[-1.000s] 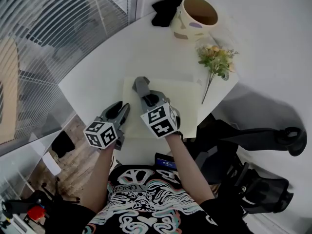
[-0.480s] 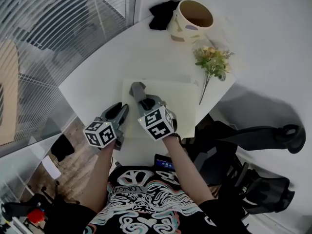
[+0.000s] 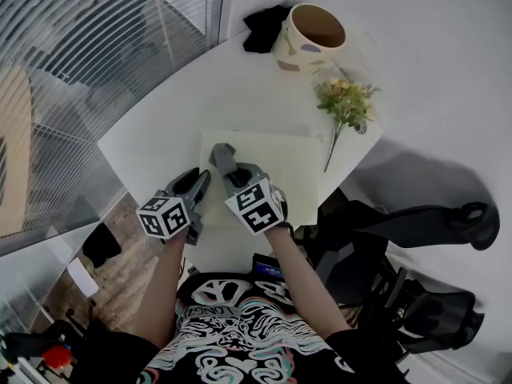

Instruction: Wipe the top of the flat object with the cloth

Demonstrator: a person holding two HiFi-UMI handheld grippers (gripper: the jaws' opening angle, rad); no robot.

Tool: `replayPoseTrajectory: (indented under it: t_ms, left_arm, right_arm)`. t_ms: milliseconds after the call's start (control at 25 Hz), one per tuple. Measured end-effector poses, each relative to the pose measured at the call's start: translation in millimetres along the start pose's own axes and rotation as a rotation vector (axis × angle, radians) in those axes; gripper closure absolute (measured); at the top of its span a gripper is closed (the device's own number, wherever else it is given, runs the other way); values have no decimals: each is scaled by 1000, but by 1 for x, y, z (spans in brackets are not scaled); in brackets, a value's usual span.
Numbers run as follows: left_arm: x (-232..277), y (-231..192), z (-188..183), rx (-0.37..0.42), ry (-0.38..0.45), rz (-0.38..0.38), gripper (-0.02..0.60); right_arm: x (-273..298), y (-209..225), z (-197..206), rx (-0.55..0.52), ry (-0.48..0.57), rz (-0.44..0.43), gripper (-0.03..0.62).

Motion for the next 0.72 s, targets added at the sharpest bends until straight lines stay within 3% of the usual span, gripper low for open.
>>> replayPoseTrajectory:
  t_ms: [720]
  left_arm:
    - [0, 0, -1, -1, 0, -3, 394]
  right_arm:
    - [-7, -24, 18, -1, -23, -51, 580]
Point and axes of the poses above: the fingertips, and each gripper's own axes: x forward along the fingers, y to its right, z out of its underside, the point moved 4 cm from there along -x, backward along the fingers, and after that the axes turned 13 degrees about -y, right-handed, at the moved point
